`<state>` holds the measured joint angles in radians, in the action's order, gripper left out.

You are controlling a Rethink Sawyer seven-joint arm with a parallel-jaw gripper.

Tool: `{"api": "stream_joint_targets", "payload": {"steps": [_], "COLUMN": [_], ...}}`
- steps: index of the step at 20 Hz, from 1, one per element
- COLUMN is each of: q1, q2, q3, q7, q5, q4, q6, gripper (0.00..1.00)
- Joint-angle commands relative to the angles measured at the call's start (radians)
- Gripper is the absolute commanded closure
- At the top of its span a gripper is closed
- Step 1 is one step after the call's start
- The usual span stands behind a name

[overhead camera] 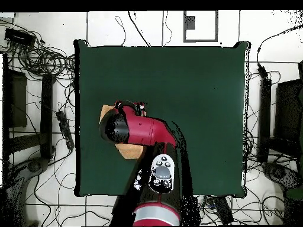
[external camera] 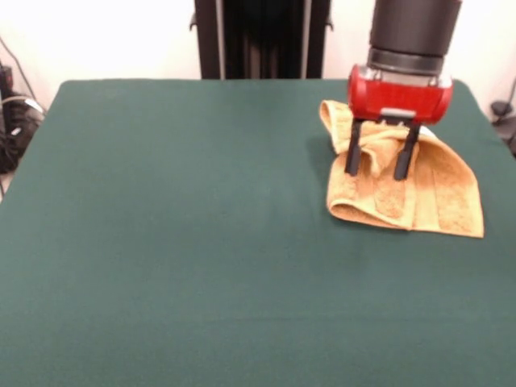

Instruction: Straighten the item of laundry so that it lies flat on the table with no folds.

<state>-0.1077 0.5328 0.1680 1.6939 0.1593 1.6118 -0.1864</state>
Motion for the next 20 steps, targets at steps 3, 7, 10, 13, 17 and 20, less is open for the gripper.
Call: {"api": "stream_joint_targets", "payload": {"steps": [3,7,10,13,17,20], "q1": [0.040,0.056,0.096,0.110,0.117,0.121], "q2": [-0.122,-0.166,-0.201,-0.225,-0.257,-0.254], "q3": [-0.087,-0.083,-0.113,-0.119,-0.129,-0.142], "q7": [0.149,0.127,0.097,0.085,0.080,0.085], "q5": [0.035,0.008,-0.017,-0.028,-0.034,-0.034], "q4": [-0.098,-0.107,-0.110,-0.124,-0.139,-0.123], "q6": [-0.086,-0.083,-0.056,-0.052,-0.076,-0.092], "gripper": [0.00,0.00,0.00,0.00,0.00,0.00]}}
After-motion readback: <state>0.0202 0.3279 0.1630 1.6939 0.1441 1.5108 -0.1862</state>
